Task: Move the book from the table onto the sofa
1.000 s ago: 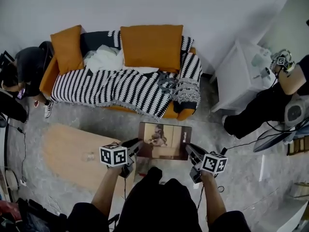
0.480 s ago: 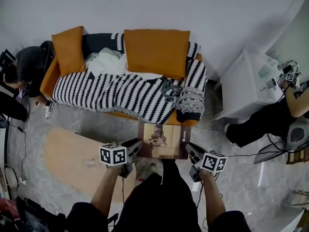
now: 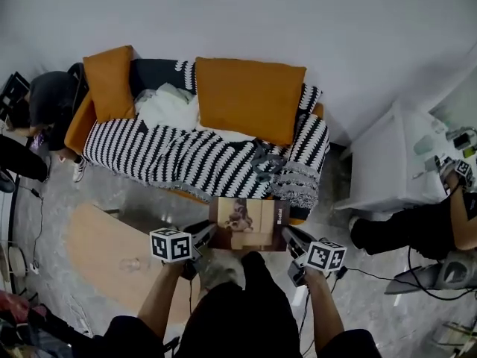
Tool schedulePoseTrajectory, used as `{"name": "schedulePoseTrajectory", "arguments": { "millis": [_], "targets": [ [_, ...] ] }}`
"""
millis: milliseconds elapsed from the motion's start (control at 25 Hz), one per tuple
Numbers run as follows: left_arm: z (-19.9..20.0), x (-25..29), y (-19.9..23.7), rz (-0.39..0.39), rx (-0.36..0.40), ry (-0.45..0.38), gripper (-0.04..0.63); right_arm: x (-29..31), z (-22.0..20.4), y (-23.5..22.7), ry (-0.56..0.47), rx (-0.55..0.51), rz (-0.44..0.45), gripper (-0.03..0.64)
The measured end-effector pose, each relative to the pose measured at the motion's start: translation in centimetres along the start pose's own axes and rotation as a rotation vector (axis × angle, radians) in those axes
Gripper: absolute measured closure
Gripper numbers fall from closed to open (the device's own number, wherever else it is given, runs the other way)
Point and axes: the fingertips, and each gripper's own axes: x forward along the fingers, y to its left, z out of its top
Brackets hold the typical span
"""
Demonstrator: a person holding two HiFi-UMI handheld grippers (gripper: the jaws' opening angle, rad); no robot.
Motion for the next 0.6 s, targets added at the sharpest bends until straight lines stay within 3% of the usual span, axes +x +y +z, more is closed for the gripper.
{"name": "schedulePoseTrajectory", "arguments": {
  "millis": [600],
  "targets": [
    [9.5, 6.5, 4.3, 0.041, -0.049, -0.017, 0.492, 8.8, 9.7, -3.6, 0.046, 0.014, 0.027, 0.537]
  ]
}}
